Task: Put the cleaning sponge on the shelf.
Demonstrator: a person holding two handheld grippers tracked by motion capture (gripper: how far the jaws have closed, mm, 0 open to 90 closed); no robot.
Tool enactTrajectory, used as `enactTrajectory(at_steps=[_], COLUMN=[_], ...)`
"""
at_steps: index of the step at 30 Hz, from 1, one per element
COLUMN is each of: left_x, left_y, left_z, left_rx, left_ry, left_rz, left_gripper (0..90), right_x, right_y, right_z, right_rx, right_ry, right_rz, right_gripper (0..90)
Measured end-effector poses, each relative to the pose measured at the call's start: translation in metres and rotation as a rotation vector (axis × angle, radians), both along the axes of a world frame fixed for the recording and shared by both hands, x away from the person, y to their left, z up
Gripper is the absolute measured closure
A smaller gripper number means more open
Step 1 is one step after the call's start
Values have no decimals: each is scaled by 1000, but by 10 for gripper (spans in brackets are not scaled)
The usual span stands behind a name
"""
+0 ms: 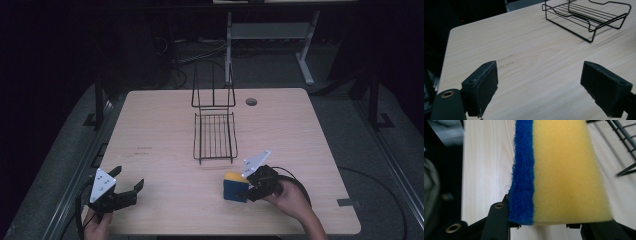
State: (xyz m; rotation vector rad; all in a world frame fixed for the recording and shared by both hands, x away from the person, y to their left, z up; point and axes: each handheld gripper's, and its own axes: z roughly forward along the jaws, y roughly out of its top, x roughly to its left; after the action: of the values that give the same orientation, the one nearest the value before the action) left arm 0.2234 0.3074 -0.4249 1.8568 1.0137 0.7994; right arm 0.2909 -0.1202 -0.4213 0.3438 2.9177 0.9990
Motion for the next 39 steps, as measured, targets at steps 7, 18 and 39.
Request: enactTrajectory(at_steps=[7,18,39], left_x=[-2,-1,1], left_y=[-4,-1,5], left_z=[0,0,0], left_rx=[27,16,5], left_ry=[-6,-10,-5], left_rz=[-9,2,22], left_gripper=[139,139,139], right_x=[12,38,86], right_y=[5,4,18], right_z=[10,47,82], right_rx=[6,29,27], right_ry=[-19,-50,-48], right_rz=[9,10,23], right_gripper=[573,574,573])
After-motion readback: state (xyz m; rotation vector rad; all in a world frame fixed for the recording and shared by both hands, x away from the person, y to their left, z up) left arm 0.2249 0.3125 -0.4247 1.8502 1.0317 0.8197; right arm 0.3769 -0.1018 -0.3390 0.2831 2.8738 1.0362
